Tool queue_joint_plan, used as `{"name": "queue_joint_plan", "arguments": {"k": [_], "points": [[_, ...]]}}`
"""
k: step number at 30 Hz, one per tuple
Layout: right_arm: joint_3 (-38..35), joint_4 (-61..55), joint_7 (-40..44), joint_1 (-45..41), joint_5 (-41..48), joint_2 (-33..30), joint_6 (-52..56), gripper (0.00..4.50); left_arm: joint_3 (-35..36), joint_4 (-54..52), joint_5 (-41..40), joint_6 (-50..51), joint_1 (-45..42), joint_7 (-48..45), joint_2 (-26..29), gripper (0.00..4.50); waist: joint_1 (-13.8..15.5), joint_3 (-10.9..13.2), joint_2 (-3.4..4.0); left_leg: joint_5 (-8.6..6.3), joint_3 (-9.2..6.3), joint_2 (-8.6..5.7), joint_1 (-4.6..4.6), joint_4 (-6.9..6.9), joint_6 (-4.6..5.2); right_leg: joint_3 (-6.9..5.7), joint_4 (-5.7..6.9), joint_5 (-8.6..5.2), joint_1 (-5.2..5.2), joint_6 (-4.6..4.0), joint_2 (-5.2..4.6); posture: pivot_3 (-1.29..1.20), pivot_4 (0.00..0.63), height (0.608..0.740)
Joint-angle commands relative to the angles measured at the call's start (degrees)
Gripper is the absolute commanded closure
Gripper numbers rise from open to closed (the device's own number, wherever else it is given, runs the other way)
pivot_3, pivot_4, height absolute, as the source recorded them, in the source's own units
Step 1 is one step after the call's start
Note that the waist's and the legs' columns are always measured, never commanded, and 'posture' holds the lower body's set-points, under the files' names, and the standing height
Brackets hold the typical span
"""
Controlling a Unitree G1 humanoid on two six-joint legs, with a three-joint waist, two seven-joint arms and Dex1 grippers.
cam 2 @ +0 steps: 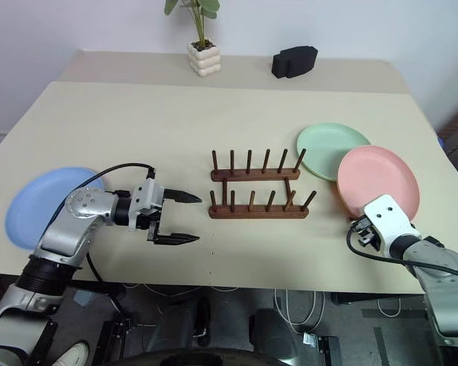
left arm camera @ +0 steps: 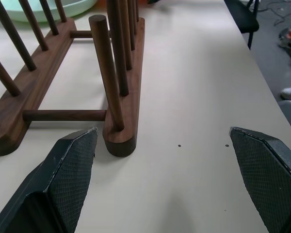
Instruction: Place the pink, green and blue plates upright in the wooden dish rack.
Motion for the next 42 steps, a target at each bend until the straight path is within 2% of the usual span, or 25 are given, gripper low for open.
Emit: {"name": "queue_joint_plan", "arguments": {"k": [1, 9, 12, 16, 17, 21, 29, 31, 36, 42], "points": [[-2.0, -2.3, -1.2, 0.4, -1.3, 0.3, -0.4, 4.45, 0.7, -1.9, -1.3, 0.1, 0.4, 0.2, 0.4, 0.00, 0.0, 0.0, 0.00, 0.00, 0.00, 0.00, 0.00, 0.00, 0.00, 0.00, 0.00, 0.00, 0.00, 0.00, 0.00, 0.00, 0.150, 0.740], [-8.1, -11.0, -1.1, 3.6, -3.2, -1.1, 0.1, 4.45, 0.6, -0.6, -1.1, -0.3, 0.2, 1.1, -0.3, 0.00, 0.1, 0.0, 0.04, 0.01, -0.01, 0.00, 0.00, -0.04, -0.02, -0.01, -0.02, 0.00, 0.00, 0.01, 0.00, 0.00, 0.150, 0.740], [-13.2, -15.5, -1.0, 0.1, -1.9, -2.5, 0.7, 4.45, 0.9, 0.5, -0.8, -0.1, -0.4, 2.6, -1.0, 0.00, -0.3, 0.1, 0.20, 0.01, 0.00, 0.00, 0.00, 0.00, -0.01, 0.01, 0.00, 0.01, 0.00, 0.01, 0.01, 0.00, 0.150, 0.740], [-17.7, -21.5, 1.9, -9.1, 9.1, -2.2, 4.4, 4.45, 0.7, 1.5, -0.4, -0.1, -0.8, 4.1, -1.7, 0.00, -0.4, 0.2, 0.31, 0.05, -0.01, 0.01, 0.06, -0.02, 0.05, 0.05, 0.05, 0.06, 0.00, 0.08, 0.05, 0.00, 0.150, 0.740], [-18.4, -23.0, 2.3, -11.8, 14.2, -1.4, 7.1, 4.45, 0.7, 1.8, -0.3, -0.2, -0.9, 4.4, -1.9, 0.00, -0.3, 0.2, 0.28, 0.06, -0.03, 0.02, 0.06, -0.02, 0.04, 0.04, 0.05, 0.06, 0.00, 0.07, 0.07, 0.00, 0.150, 0.740], [-18.8, -26.1, 1.5, -19.6, 26.7, 0.1, 12.3, 4.45, 0.9, 2.8, -0.1, -0.8, -1.4, 5.2, -2.3, 0.00, 0.0, 0.3, 0.21, 0.06, -0.04, 0.02, -0.01, -0.03, 0.04, 0.02, -0.03, 0.06, 0.01, 0.08, 0.06, 0.00, 0.150, 0.740], [-20.8, -25.5, -1.8, -25.1, 48.8, -0.3, 19.0, 4.45, 1.4, 4.3, 0.5, -2.2, -1.3, 6.4, -1.8, 0.00, 0.0, 0.3, 0.20, 0.02, -0.04, -0.01, -0.29, 0.06, 0.14, -0.03, -0.11, 0.09, -0.13, 0.13, -0.02, 0.00, 0.150, 0.740], [-20.4, -24.9, -2.3, -24.7, 47.6, -1.4, 18.3, 4.45, 0.9, 4.7, 1.1, -2.7, -1.5, 7.0, -2.2, 0.00, -0.1, 0.3, 0.20, 0.02, -0.05, -0.01, -0.29, 0.06, 0.15, -0.03, -0.10, 0.09, -0.13, 0.13, -0.02, 0.00, 0.150, 0.740], [-18.8, -23.2, -1.3, -19.1, 37.6, -3.5, 13.8, 4.45, -0.3, 5.6, 2.3, -3.5, -2.6, 7.6, -3.5, 0.00, 0.1, 0.3, 0.19, 0.02, -0.05, -0.02, -0.33, 0.08, 0.17, -0.05, -0.11, 0.09, -0.14, 0.13, -0.03, 0.00, 0.150, 0.740], [-20.9, -23.6, 0.7, -14.4, 38.1, -2.8, 12.5, 4.45, -0.4, 7.8, 2.8, -4.1, -3.4, 7.3, -3.8, 0.00, -0.2, 0.3, 0.22, 0.05, -0.04, -0.01, -0.36, 0.03, 0.15, -0.04, -0.09, 0.09, -0.22, 0.13, 0.00, 0.00, 0.150, 0.740]]}}
